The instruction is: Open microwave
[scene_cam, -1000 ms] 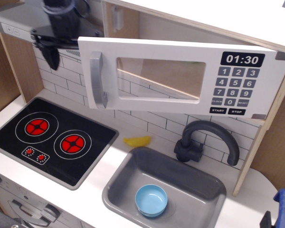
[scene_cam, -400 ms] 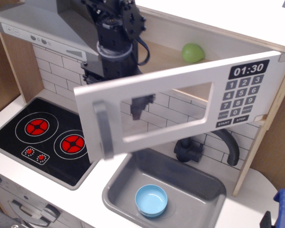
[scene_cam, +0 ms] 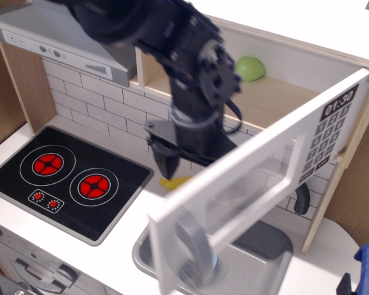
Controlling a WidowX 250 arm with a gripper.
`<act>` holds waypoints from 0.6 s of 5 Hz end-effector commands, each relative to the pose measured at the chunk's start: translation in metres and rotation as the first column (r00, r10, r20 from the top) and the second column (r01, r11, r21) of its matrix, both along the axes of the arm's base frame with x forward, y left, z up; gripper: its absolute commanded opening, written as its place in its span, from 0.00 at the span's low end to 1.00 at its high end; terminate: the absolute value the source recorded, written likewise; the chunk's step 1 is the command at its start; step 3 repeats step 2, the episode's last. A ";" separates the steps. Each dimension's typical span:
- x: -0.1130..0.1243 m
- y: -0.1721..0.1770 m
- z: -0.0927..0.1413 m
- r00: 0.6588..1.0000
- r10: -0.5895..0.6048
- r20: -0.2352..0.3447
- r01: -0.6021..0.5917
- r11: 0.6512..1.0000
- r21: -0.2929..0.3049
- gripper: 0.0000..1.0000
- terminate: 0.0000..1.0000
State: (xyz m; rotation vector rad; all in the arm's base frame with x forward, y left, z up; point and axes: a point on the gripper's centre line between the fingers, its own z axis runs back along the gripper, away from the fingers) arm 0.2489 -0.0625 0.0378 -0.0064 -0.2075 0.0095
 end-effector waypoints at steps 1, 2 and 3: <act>-0.004 -0.016 0.006 0.999 0.014 0.031 -0.014 1.000 0.002 1.00 0.00; -0.004 -0.016 0.006 0.999 0.014 0.031 -0.014 1.000 0.002 1.00 1.00; -0.004 -0.016 0.006 0.999 0.014 0.031 -0.014 1.000 0.002 1.00 1.00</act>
